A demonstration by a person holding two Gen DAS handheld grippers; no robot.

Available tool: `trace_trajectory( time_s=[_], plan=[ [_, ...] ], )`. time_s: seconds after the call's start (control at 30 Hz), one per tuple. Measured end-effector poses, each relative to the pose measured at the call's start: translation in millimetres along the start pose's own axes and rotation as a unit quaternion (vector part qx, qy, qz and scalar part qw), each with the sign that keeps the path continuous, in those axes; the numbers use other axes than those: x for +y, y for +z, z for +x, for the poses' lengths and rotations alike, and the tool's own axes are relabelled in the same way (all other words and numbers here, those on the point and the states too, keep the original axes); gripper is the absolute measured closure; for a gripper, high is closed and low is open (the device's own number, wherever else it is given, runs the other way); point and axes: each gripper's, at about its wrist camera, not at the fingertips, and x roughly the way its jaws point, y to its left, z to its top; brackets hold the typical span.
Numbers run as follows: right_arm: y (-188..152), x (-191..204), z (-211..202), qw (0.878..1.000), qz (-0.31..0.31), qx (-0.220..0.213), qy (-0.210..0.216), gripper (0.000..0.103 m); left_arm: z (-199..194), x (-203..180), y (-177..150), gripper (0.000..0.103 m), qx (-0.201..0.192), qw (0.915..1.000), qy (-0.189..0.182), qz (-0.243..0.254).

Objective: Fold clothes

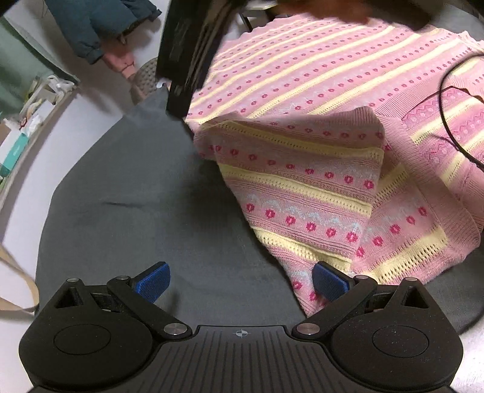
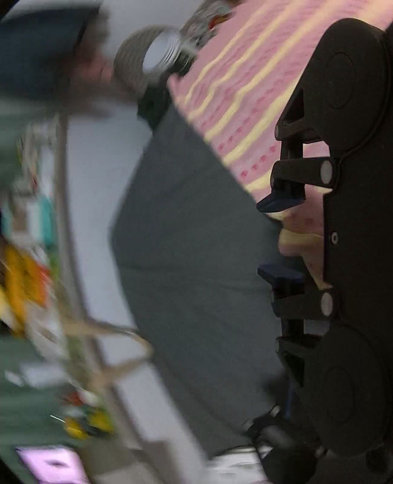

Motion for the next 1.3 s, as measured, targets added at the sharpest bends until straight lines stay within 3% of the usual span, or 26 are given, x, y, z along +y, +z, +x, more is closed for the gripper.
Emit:
trace_trajectory(
  time_s=[0.07,0.13,0.2,0.23,0.27,0.33,0.47,0.53,0.57,0.63,0.67,0.7,0.73,0.77,0.83,0.9,1.03,1.13,1.3],
  plan=[
    [10.5,-9.0,18.6,0.998,-0.033,0.048,0.025,0.067,-0.7,0.4,-0.6,0.002,-0.001,1.0000,-0.009,-0.003],
    [13.7,-23.8,31.8,0.994,-0.029,0.087,0.065,0.068,-1.2,2.1,-1.3,0.002,-0.002,0.9998,-0.017,-0.008],
    [12.3,-34.5,39.9,0.988,-0.020,0.115,0.103,0.080,0.3,5.8,-2.6,0.002,-0.002,0.9995,-0.026,-0.018],
    [11.0,-36.2,42.0,0.986,-0.023,0.119,0.113,0.091,2.1,8.6,-3.9,0.002,-0.002,0.9992,-0.032,-0.025],
    [10.4,-36.7,43.1,0.985,-0.026,0.119,0.119,0.096,3.5,11.1,-4.7,0.002,-0.002,0.9988,-0.037,-0.032],
    [11.3,-37.6,44.8,0.985,-0.013,0.117,0.125,0.097,5.4,15.2,-6.1,0.002,-0.001,0.9980,-0.046,-0.043],
    [25.0,-41.7,38.2,0.993,0.048,0.052,0.098,0.100,8.6,17.6,-8.3,0.002,-0.002,0.9975,-0.052,-0.048],
    [26.7,-48.7,38.8,0.990,0.095,0.047,0.091,0.100,9.6,17.8,-8.7,0.002,-0.001,0.9974,-0.053,-0.049],
    [23.6,-48.8,44.6,0.989,0.101,0.070,0.086,0.100,9.5,17.9,-8.8,0.002,-0.001,0.9974,-0.053,-0.049],
    [16.3,-42.7,53.5,0.989,0.073,0.112,0.056,0.096,9.0,18.6,-8.8,0.002,-0.001,0.9975,-0.052,-0.048],
    [13.9,-42.1,52.4,0.990,0.069,0.113,0.057,0.088,9.0,18.6,-8.6,0.002,-0.001,0.9975,-0.052,-0.047],
    [13.4,-43.6,47.1,0.990,0.075,0.098,0.063,0.080,9.1,18.9,-8.6,0.002,-0.001,0.9975,-0.052,-0.048],
    [13.0,-47.8,40.8,0.991,0.090,0.081,0.060,0.061,9.3,19.3,-8.8,0.002,-0.001,0.9974,-0.053,-0.049],
    [12.6,-52.4,34.3,0.991,0.107,0.063,0.056,0.055,9.4,19.6,-9.0,0.002,0.000,0.9973,-0.054,-0.050],
    [10.3,-64.4,23.8,0.988,0.140,0.041,0.052,0.055,9.8,20.7,-9.1,0.002,0.000,0.9972,-0.055,-0.051],
    [1.4,-77.3,15.6,0.983,0.167,0.047,0.054,0.056,11.2,21.6,-8.1,0.002,0.001,0.9970,-0.057,-0.053],
    [-26.6,-87.5,3.7,0.967,0.220,0.088,0.094,0.060,15.2,26.1,-8.2,0.002,0.005,0.9955,-0.068,-0.066],
    [-55.5,-75.3,-14.5,0.956,0.249,0.127,0.089,0.060,18.1,28.9,-8.5,0.002,0.008,0.9941,-0.076,-0.077],
    [-97.2,-61.4,-35.1,0.944,0.312,0.095,0.057,0.053,18.5,28.2,-8.2,0.002,0.011,0.9939,-0.077,-0.078]
  ],
)
